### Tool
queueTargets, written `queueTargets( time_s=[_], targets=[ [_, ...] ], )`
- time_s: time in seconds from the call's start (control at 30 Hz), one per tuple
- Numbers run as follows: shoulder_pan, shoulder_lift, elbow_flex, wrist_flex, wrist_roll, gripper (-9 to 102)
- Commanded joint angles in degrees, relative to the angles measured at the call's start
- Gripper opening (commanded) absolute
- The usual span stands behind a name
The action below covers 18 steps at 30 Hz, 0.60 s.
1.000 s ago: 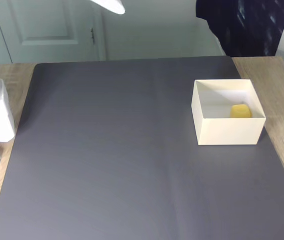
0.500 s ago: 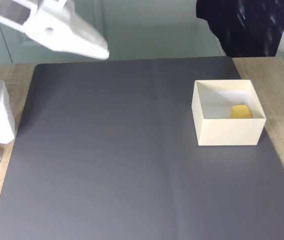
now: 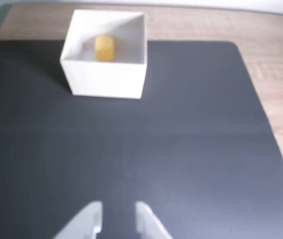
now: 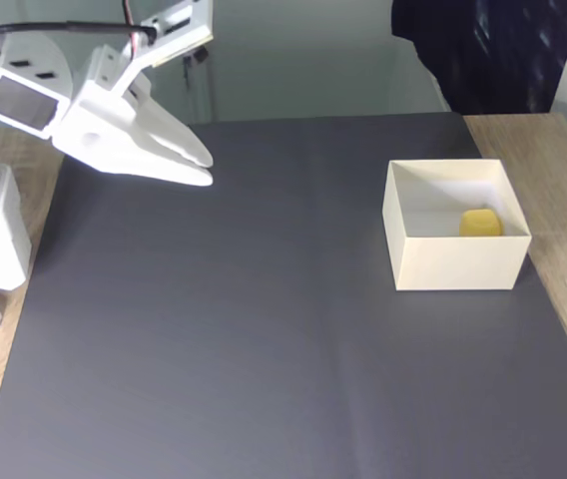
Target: Grasp a cube block and put it in the white box.
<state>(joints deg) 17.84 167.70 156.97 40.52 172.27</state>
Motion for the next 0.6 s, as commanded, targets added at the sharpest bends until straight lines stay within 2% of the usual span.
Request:
queueTargets(
  time_s=[0.0,0.27,0.57],
  targets=[
    [0.53,0.44,1.58,-2.9,0.44,9],
    [1.05,3.34,8.26,-5.54,0.88,9],
    [0.7,11.43,13.54,-2.55,0.79,9]
  ],
)
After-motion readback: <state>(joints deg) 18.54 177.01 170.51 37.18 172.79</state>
